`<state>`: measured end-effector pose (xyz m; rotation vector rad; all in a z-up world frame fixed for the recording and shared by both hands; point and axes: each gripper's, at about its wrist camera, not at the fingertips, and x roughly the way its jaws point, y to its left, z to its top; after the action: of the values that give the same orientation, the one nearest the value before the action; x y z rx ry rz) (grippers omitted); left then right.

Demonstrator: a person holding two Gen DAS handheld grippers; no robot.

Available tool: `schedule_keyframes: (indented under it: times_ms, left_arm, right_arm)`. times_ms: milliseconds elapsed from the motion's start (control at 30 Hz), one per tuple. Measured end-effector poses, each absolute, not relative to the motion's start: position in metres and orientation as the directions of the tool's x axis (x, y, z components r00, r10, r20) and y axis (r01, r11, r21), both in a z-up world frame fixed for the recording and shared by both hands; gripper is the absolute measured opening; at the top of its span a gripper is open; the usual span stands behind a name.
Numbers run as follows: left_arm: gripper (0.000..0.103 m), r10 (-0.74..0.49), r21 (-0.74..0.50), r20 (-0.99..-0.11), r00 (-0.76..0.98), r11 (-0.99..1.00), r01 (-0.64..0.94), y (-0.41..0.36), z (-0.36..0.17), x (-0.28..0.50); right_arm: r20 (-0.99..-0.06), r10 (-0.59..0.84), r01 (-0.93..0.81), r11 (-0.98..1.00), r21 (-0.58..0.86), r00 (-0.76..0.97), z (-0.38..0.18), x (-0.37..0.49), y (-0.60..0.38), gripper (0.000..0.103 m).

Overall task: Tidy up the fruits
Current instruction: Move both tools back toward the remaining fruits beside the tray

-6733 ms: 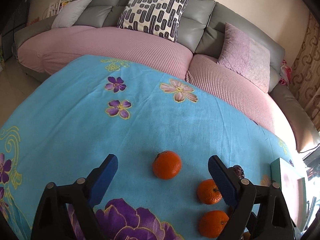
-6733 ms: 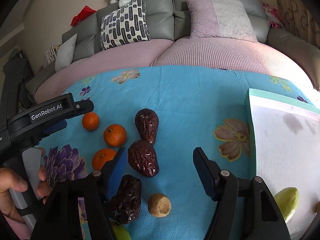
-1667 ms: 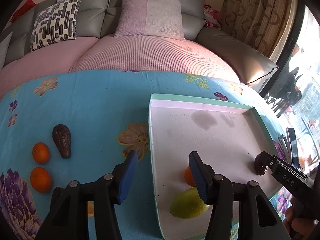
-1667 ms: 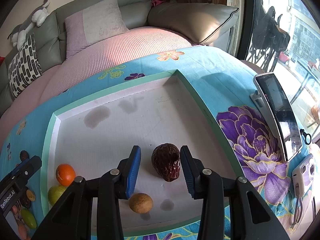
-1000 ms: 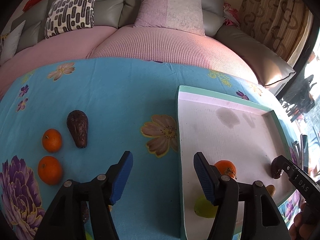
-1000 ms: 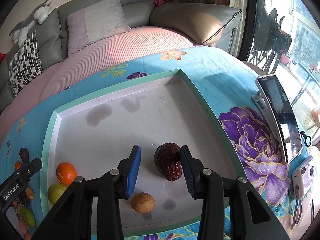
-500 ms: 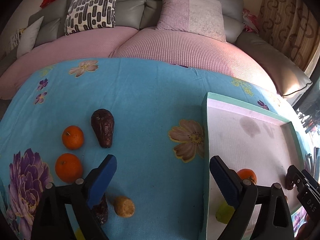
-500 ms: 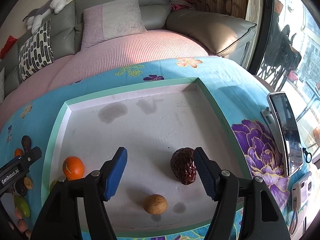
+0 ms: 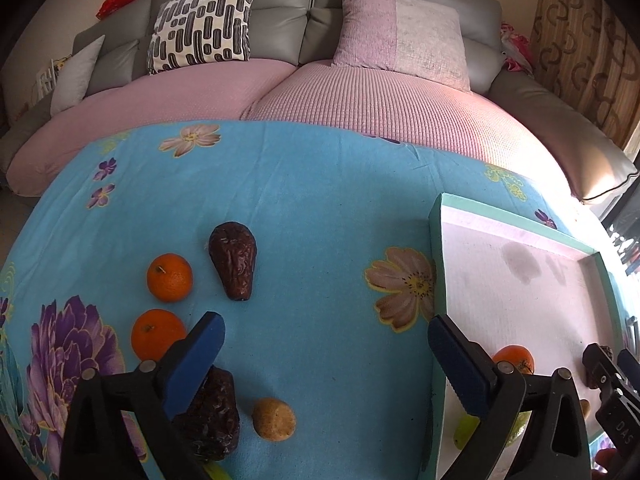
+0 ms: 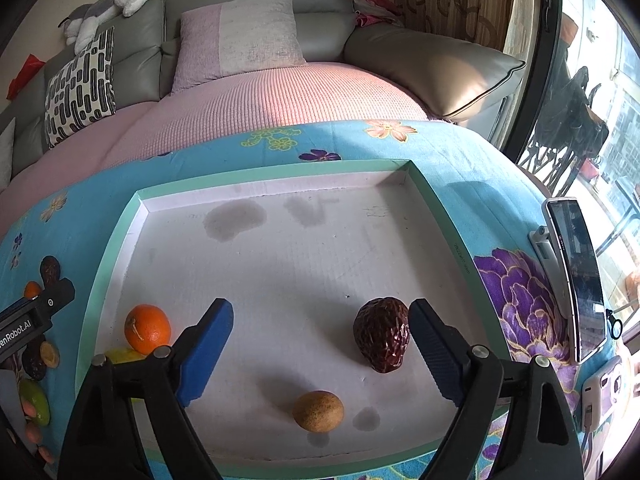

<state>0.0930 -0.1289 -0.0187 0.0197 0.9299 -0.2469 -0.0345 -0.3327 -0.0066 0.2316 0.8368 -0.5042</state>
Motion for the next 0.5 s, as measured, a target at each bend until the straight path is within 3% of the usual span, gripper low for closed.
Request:
schedule_keyframes:
  times_ms: [500]
  left_arm:
    - [0.103, -0.201, -0.068, -0.785, 0.586, 0.968, 0.240, -0.125, -0.013, 0.089]
  right_arm:
    - [-0.685, -0.342, 0.456, 0.890, -0.016, 0.643, 0.003, -0.035, -0.319, 0.090]
